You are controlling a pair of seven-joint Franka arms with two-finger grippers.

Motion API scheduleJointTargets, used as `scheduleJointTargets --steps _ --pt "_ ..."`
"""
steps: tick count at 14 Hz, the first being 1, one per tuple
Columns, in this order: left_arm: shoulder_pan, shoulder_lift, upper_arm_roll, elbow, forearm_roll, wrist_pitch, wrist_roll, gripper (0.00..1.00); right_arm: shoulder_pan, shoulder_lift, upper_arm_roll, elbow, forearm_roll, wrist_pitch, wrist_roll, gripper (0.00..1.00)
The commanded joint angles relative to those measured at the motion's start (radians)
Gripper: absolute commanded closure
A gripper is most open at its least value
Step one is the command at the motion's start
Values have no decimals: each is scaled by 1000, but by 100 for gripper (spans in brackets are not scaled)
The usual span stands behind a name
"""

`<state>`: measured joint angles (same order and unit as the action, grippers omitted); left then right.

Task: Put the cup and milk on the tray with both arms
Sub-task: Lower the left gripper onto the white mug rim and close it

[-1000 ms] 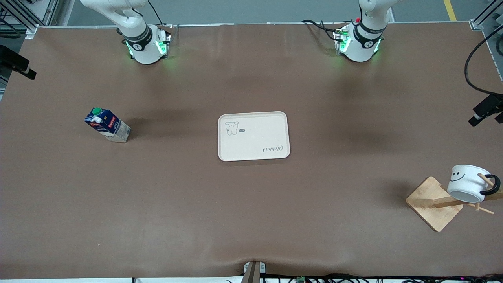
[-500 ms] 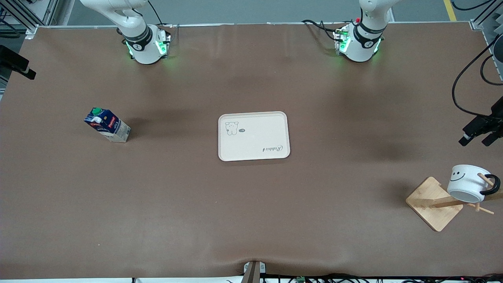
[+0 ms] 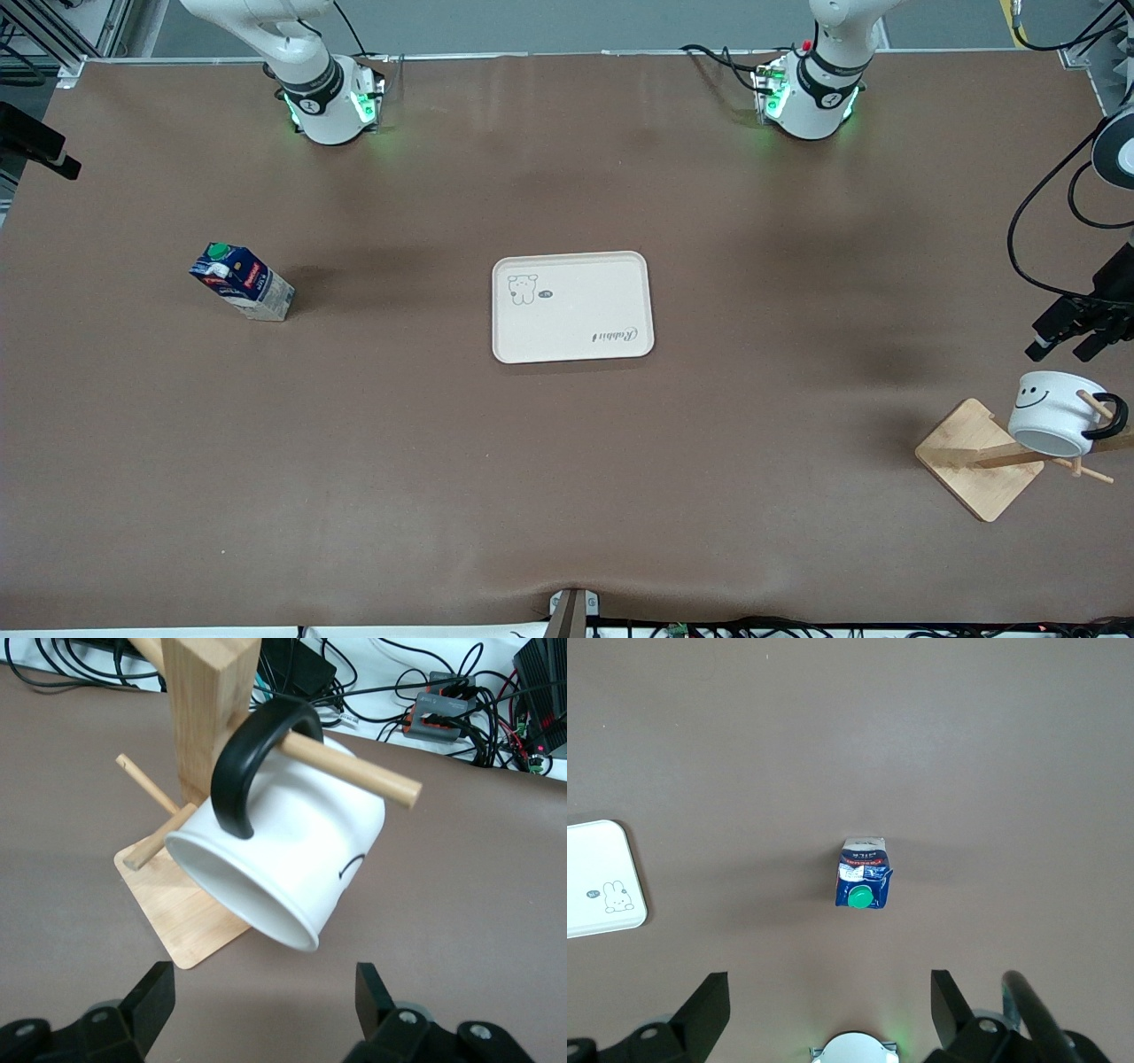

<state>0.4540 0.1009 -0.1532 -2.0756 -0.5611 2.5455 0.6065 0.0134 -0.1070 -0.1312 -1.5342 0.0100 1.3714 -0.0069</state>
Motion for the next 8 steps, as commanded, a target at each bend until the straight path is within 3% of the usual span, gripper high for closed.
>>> scheduleJointTargets --steps 1,8 --pt "-3 34 -12 43 -36 7 29 19 -20 -2 10 0 15 3 10 0" --pt "-15 62 -22 89 -36 7 33 28 -23 0 10 0 16 5 10 0"
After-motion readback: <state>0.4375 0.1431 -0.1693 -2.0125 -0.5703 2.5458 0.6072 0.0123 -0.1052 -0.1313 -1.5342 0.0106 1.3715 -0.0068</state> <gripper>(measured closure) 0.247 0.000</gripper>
